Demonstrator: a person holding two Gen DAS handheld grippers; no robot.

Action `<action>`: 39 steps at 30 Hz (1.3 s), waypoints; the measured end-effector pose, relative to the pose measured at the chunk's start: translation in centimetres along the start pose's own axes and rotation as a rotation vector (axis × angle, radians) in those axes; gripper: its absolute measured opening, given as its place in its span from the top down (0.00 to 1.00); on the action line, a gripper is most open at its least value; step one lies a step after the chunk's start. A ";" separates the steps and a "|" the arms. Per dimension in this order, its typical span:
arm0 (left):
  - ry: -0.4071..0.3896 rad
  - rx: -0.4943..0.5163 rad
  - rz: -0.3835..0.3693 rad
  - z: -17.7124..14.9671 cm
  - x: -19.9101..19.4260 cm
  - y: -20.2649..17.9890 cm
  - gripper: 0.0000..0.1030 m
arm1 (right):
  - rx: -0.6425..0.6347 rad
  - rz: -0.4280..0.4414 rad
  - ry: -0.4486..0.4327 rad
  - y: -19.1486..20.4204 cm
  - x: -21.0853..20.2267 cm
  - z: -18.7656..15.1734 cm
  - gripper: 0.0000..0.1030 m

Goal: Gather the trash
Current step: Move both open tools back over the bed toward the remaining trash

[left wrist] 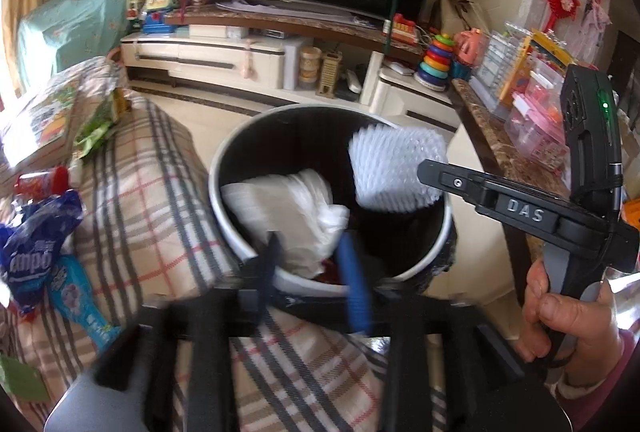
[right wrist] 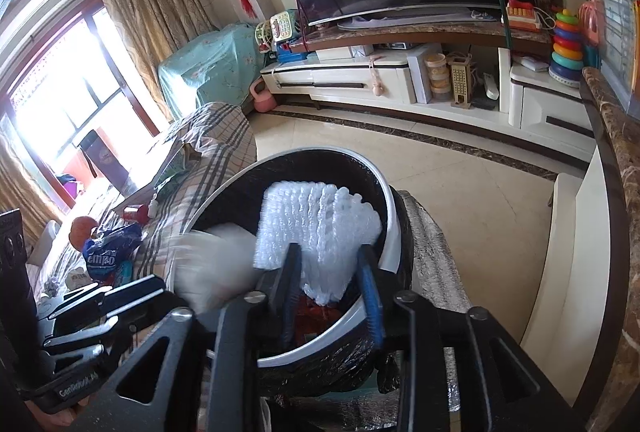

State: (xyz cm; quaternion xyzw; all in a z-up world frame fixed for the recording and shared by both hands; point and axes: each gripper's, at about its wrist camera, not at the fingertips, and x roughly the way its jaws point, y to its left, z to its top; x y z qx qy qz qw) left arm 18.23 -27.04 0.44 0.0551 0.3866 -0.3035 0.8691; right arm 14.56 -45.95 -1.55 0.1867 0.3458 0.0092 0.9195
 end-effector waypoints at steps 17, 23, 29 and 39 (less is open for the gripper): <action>-0.026 -0.167 0.077 -4.5 -4.5 4.8 0.34 | -0.017 0.086 -0.044 3.4 -1.8 -1.1 0.22; -0.042 -0.225 0.119 -6.9 -7.2 7.2 0.32 | -0.048 0.132 -0.043 6.1 -2.1 -2.4 0.14; -0.048 -0.280 0.166 -9.5 -9.3 9.6 0.31 | -0.088 0.170 -0.021 9.2 -1.8 -3.8 0.12; -0.072 -0.385 0.257 -13.7 -12.9 14.0 0.26 | -0.191 0.216 0.032 14.3 -0.4 -6.4 0.09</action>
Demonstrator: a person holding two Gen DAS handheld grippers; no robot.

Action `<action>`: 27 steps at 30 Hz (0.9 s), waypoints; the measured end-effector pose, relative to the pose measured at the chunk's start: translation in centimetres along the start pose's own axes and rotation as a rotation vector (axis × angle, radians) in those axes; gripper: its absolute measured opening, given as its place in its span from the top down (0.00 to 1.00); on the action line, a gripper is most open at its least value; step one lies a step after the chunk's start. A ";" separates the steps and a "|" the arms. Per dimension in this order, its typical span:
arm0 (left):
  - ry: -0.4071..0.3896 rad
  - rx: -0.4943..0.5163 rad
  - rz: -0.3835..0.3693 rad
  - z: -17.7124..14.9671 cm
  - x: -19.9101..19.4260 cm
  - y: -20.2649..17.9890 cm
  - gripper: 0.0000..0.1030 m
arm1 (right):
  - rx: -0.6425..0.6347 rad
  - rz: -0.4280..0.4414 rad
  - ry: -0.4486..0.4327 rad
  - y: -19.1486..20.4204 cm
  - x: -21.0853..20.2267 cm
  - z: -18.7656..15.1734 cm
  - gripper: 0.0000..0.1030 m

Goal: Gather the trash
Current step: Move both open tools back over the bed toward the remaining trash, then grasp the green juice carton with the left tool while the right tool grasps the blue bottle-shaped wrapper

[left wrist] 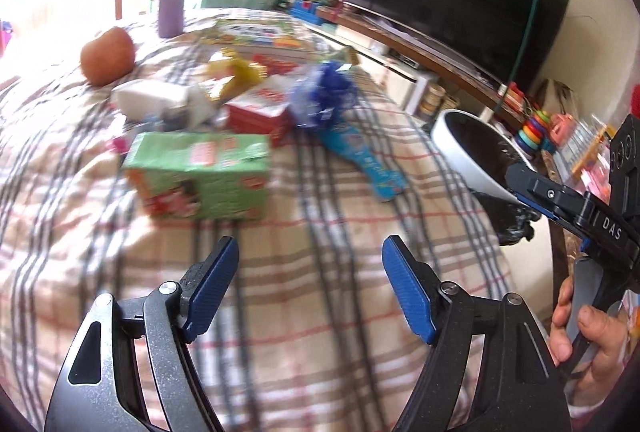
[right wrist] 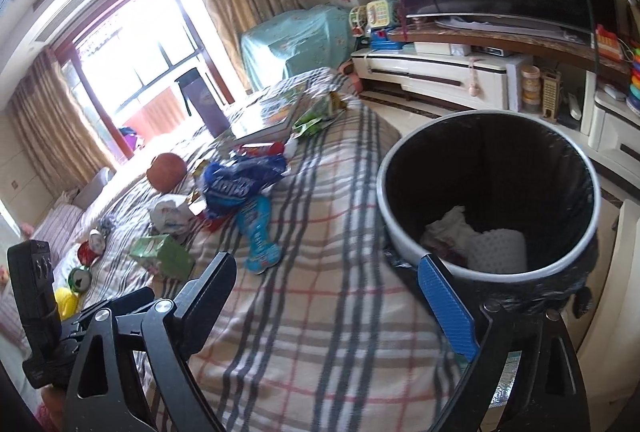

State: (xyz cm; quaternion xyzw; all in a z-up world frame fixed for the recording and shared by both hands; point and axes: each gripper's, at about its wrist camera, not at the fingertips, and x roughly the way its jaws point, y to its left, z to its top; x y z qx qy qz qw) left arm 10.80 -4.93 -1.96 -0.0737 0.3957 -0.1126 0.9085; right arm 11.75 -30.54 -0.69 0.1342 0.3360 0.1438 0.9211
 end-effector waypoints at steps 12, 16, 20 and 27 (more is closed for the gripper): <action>0.002 0.005 0.053 0.6 -0.6 6.3 0.17 | -0.101 0.039 0.040 4.0 3.4 -1.5 0.09; 0.008 0.056 0.053 1.4 -0.2 7.6 0.16 | -0.123 0.045 0.066 4.8 4.5 -1.6 0.09; 0.009 0.130 0.020 2.2 0.4 8.3 0.16 | -0.138 0.049 0.111 5.4 5.8 -1.4 0.09; 0.009 0.280 -0.095 3.9 1.2 9.0 0.16 | -0.203 0.049 0.115 6.9 7.5 -0.1 0.11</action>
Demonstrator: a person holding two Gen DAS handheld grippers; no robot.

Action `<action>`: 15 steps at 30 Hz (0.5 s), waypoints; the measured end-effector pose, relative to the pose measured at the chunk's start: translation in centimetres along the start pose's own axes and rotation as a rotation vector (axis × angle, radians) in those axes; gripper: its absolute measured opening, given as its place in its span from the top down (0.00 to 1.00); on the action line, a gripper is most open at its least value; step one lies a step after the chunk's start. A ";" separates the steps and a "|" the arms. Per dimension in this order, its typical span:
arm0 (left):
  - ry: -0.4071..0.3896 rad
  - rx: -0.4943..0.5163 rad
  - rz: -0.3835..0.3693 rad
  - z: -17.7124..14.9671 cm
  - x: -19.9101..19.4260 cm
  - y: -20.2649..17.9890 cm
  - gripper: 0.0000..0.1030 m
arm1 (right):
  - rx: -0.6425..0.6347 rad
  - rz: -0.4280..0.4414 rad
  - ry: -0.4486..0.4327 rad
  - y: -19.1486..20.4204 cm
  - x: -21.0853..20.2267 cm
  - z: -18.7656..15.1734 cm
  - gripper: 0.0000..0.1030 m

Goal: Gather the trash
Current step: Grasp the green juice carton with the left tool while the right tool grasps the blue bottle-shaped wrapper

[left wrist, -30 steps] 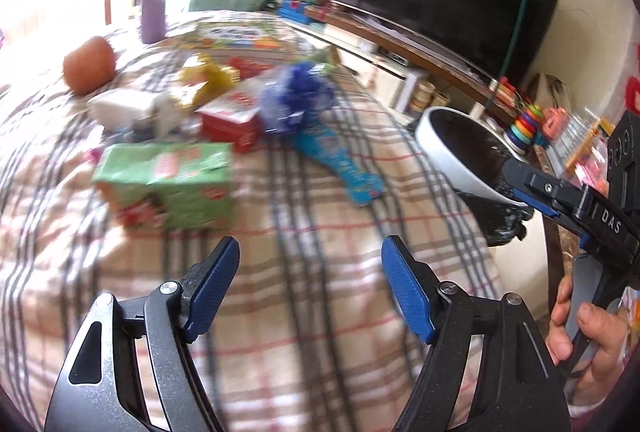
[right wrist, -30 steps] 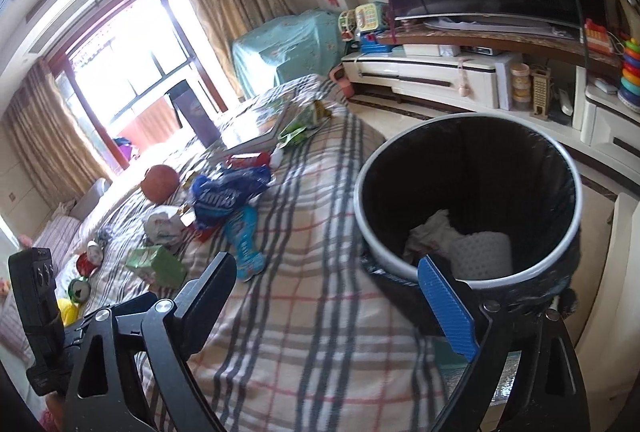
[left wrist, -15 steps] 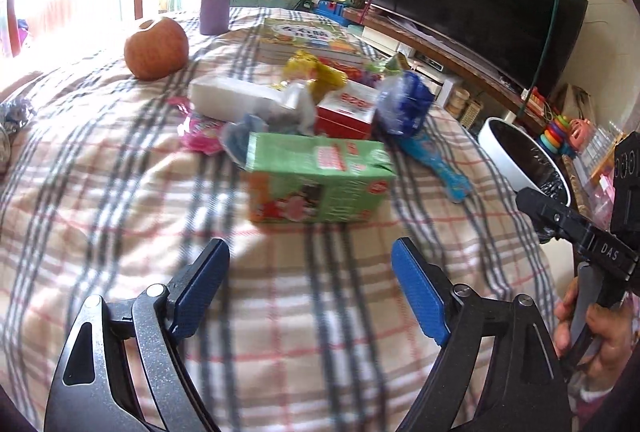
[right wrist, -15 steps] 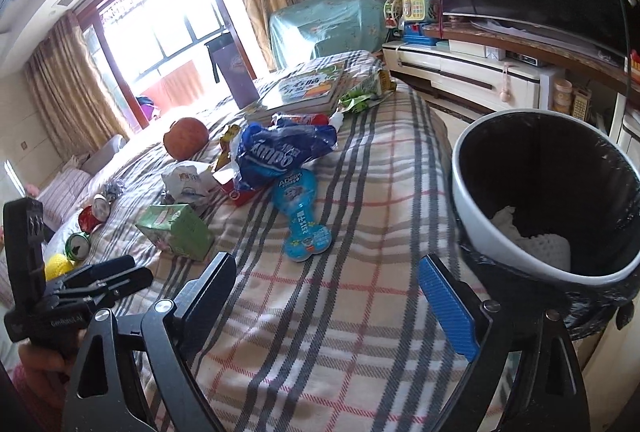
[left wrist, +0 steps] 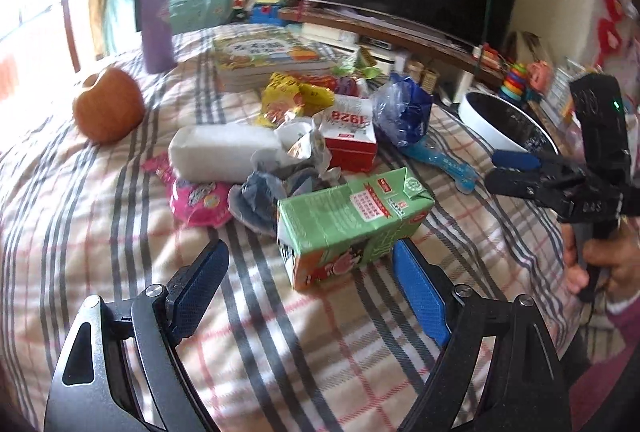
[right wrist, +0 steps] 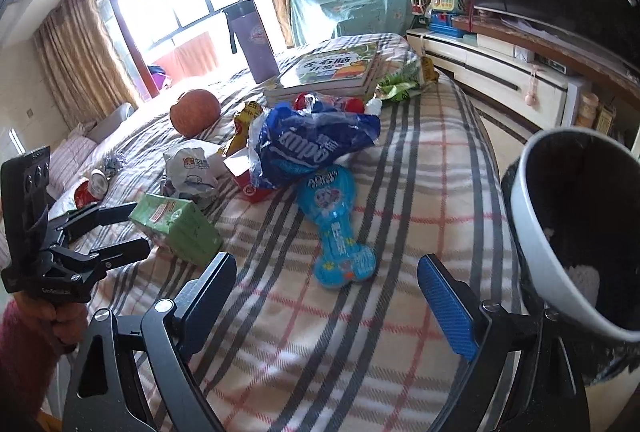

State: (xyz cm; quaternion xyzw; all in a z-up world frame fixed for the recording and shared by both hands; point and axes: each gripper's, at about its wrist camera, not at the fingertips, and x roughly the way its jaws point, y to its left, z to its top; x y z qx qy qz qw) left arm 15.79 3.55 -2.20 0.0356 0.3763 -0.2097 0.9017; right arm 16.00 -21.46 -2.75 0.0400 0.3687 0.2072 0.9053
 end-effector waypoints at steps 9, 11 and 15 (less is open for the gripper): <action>0.038 0.128 -0.129 1.3 2.2 -0.9 0.16 | -0.013 -0.048 0.068 -0.4 3.7 1.5 0.41; 0.048 0.153 -0.166 1.5 2.5 -1.4 0.17 | 0.004 -0.049 0.085 -0.7 4.3 1.6 0.50; 0.092 0.222 -0.187 1.2 3.1 -2.8 0.39 | 0.019 -0.052 0.082 -1.2 4.1 1.4 0.71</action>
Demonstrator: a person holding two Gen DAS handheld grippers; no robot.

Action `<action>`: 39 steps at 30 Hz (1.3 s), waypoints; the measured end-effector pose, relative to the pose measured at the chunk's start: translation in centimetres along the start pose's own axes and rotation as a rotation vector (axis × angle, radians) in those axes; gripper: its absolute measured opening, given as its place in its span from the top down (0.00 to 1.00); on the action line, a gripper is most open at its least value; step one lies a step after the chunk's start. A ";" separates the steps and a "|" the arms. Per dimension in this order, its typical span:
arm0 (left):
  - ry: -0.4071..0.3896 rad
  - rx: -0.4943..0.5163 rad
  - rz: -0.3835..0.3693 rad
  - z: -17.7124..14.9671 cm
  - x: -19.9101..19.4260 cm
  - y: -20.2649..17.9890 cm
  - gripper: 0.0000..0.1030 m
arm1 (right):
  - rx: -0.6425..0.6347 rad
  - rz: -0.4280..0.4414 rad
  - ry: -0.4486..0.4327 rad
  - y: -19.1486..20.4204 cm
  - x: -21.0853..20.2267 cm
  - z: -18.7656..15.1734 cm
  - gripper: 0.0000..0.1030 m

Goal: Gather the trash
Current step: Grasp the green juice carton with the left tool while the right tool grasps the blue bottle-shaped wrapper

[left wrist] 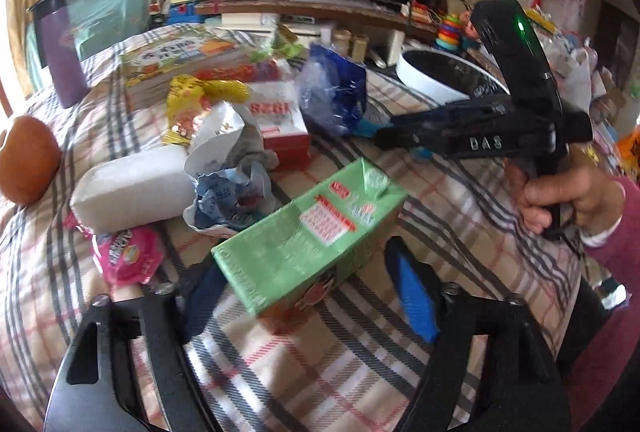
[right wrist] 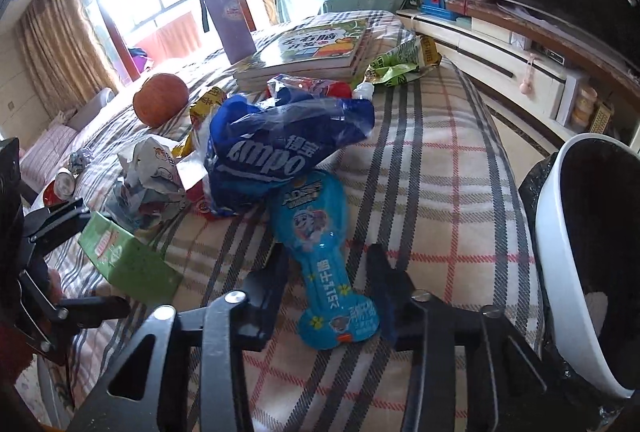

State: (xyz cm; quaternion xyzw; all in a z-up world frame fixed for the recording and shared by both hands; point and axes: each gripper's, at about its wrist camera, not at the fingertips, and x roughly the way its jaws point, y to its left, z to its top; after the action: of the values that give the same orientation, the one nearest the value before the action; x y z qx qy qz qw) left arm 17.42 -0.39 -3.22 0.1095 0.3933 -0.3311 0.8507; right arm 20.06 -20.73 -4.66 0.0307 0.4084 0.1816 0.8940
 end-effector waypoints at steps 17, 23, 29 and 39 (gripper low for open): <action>0.010 -0.171 0.083 -1.6 0.0 -6.9 0.68 | 0.051 0.004 -0.014 -2.5 -5.0 -4.1 0.86; -0.019 -0.210 0.167 -0.9 0.4 -8.8 0.68 | 0.099 0.061 -0.021 -4.7 -6.4 -5.3 0.86; -0.045 -0.314 0.188 -0.9 0.4 -9.9 0.69 | 0.094 0.088 -0.022 -5.3 -7.5 -5.9 0.86; -0.082 -0.291 0.159 0.9 0.4 -12.3 0.69 | 0.142 0.061 -0.089 -6.4 -10.8 -6.7 0.87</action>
State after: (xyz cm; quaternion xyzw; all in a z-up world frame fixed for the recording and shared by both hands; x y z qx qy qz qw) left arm 10.17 -10.32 -2.00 0.0023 0.3920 -0.2067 0.8964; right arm 10.52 -31.11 -2.65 0.1144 0.3791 0.1778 0.9009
